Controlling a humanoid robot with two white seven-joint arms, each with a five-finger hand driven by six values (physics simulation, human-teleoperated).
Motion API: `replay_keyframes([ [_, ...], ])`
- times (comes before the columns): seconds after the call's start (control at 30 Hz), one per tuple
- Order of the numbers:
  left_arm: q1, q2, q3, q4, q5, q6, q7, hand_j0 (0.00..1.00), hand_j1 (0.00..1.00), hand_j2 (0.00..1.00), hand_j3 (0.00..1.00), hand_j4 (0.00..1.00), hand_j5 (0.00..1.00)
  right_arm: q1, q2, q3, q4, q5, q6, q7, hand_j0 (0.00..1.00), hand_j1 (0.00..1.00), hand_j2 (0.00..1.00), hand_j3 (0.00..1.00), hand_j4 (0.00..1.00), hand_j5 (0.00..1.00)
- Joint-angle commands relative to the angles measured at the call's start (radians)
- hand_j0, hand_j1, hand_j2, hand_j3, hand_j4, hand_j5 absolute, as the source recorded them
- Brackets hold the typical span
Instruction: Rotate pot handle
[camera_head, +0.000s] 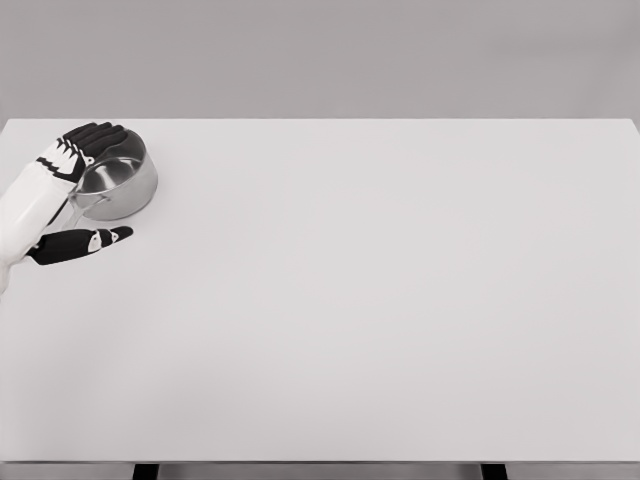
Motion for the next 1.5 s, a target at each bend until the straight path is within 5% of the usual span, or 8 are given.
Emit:
replay_keyframes([
  [0.0,-0.002,0.001,0.001,0.000,0.006,0.001,0.001,1.00,1.00,1.00,1.00,1.00,1.00,0.000,0.000,0.001,0.001,0.000,-0.001,0.000,1.00,1.00,1.00,1.00,1.00,1.00],
  [0.43,0.048,0.057,-0.013,-0.012,0.103,0.001,-0.036,1.00,1.00,1.00,1.00,1.00,1.00,0.000,0.000,0.001,0.001,0.000,0.001,0.000,1.00,1.00,1.00,1.00,1.00,1.00],
  [0.53,0.015,0.188,-0.044,-0.014,0.236,0.001,-0.212,1.00,1.00,1.00,1.00,1.00,1.00,0.000,0.000,0.001,0.001,0.000,-0.001,0.000,1.00,1.00,1.00,1.00,1.00,1.00],
  [0.63,-0.156,0.209,-0.128,-0.014,0.431,0.001,-0.478,1.00,1.00,1.00,1.00,1.00,1.00,0.000,0.000,-0.001,-0.001,0.000,-0.001,0.000,1.00,1.00,1.00,1.00,1.00,1.00],
  [0.7,-0.253,0.222,-0.182,-0.014,0.570,0.001,-0.478,1.00,1.00,1.00,1.00,1.00,1.00,0.000,0.000,0.001,0.001,0.000,-0.001,0.000,1.00,1.00,1.00,1.00,1.00,1.00],
  [0.87,-0.256,0.346,-0.304,-0.015,0.874,0.024,-0.478,1.00,1.00,1.00,1.00,1.00,1.00,0.000,0.000,-0.001,0.001,0.000,0.001,0.000,1.00,1.00,1.00,1.00,1.00,1.00],
  [1.03,-0.195,0.394,-0.350,-0.015,0.973,0.111,-0.478,1.00,1.00,1.00,1.00,1.00,1.00,0.000,0.000,-0.001,0.001,0.000,-0.001,0.000,1.00,1.00,1.00,1.00,1.00,1.00],
  [1.47,-0.106,0.407,-0.349,-0.014,0.990,0.535,-0.478,1.00,1.00,1.00,1.00,1.00,1.00,0.000,0.000,0.001,-0.001,0.000,-0.001,0.000,1.00,1.00,1.00,1.00,1.00,1.00],
])
